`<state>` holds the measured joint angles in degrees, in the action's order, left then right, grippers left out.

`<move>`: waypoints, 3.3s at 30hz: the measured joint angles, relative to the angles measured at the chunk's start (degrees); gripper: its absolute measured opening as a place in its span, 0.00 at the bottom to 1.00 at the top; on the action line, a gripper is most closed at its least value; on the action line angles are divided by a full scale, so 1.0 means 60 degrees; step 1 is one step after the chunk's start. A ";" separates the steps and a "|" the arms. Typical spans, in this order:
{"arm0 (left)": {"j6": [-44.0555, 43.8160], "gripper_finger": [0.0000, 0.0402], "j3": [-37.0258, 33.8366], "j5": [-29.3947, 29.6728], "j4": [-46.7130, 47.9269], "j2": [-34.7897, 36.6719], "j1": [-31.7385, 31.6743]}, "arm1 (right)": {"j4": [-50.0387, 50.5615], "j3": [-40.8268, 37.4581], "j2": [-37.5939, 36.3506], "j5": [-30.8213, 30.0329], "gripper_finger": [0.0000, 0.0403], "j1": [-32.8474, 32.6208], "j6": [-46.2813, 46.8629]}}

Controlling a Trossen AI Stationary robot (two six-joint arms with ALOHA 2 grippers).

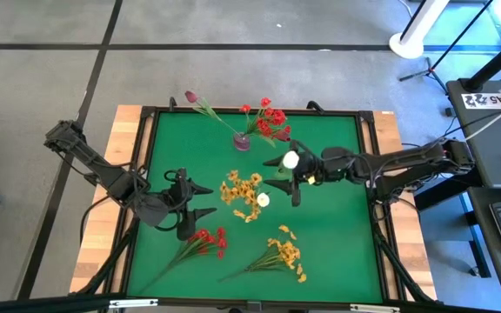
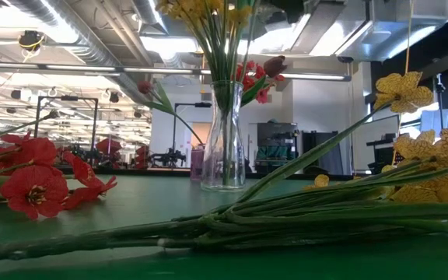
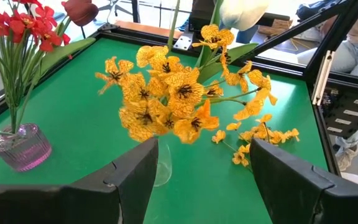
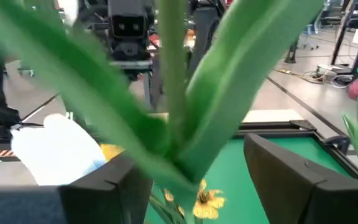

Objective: Sort flowers into vase by color
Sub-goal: Put the white flower into the transparent vase, then put the yellow flowers into the transparent vase

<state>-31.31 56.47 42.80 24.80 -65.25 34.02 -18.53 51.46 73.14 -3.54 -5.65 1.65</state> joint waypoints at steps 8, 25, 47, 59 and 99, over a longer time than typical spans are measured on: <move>0.0001 0.62 0.0000 -0.0002 0.0004 0.0001 0.0000 | 0.0813 0.0491 0.0000 0.0103 0.60 0.0007 0.0203; 0.0000 0.62 0.0000 -0.0003 0.0000 0.0000 0.0000 | 0.1666 0.0500 -0.1106 -0.0443 0.60 0.0004 0.0004; 0.3013 0.62 0.3175 -0.1021 -0.1440 -0.3783 0.1217 | 0.4926 0.0511 -0.4070 -0.2313 0.60 -0.1970 0.1176; 0.0244 0.62 0.3493 -0.2086 -0.1160 -0.7182 0.1117 | 0.4954 0.0507 -0.4018 -0.2743 0.60 -0.2328 0.1163; -0.1537 0.03 0.3530 -0.2953 -0.0856 -0.9126 0.0561 | 0.5556 0.0507 -0.4060 -0.3762 0.60 -0.2306 0.0962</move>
<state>-40.53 77.65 25.08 19.66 -120.01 37.39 14.80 54.50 48.78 -26.11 -19.49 7.42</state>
